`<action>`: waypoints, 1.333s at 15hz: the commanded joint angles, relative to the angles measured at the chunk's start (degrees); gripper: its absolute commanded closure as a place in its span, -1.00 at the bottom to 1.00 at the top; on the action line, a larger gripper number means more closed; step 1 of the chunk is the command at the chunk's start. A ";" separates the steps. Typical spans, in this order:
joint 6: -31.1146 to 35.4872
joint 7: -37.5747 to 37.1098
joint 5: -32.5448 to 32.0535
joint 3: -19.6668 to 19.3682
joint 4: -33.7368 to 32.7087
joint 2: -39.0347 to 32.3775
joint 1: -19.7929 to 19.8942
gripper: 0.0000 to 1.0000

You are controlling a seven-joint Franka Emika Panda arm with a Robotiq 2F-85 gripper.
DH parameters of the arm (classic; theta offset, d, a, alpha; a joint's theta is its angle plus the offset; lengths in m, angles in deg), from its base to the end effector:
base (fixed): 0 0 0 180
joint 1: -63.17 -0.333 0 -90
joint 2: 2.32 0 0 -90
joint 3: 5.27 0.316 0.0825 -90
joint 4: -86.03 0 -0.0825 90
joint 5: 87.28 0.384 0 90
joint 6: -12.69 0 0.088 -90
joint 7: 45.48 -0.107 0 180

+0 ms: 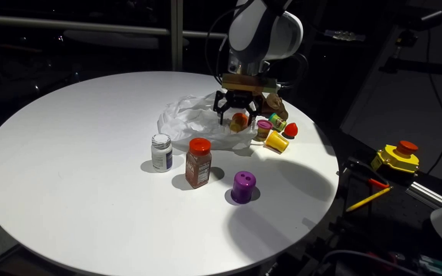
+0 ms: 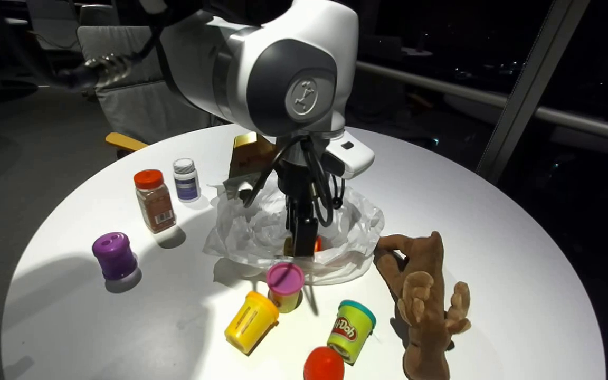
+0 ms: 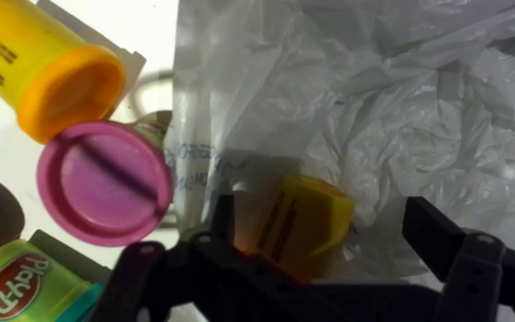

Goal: Remove the contents in the plastic bag and put them on the table.

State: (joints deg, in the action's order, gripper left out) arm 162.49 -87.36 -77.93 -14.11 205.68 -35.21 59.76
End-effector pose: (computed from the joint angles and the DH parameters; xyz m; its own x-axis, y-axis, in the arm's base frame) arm 0.5719 -0.0598 0.1437 0.5848 -0.8109 -0.0221 -0.8104 -0.5852 0.0291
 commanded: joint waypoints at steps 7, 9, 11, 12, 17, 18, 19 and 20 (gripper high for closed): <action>2.15 -1.62 -0.30 -1.31 0.41 2.18 -1.07 0.62; 4.11 -2.11 -0.94 -1.90 2.31 4.79 -1.97 0.65; 6.61 -3.72 -3.06 -3.74 4.75 8.03 -4.34 0.65; 7.21 -4.86 -4.97 -5.06 5.87 9.69 -5.85 0.65; 7.91 -5.78 -18.90 -7.16 16.56 21.66 -10.49 0.65; 7.57 -3.95 -21.25 -5.83 19.32 24.36 -10.00 0.65; 7.37 -3.65 -23.48 -4.55 22.02 26.29 -9.90 0.65; 7.15 -2.98 -25.39 -3.15 24.74 28.63 -9.45 0.65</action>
State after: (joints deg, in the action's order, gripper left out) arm 168.80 -92.65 -98.09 -19.89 221.03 -15.25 49.97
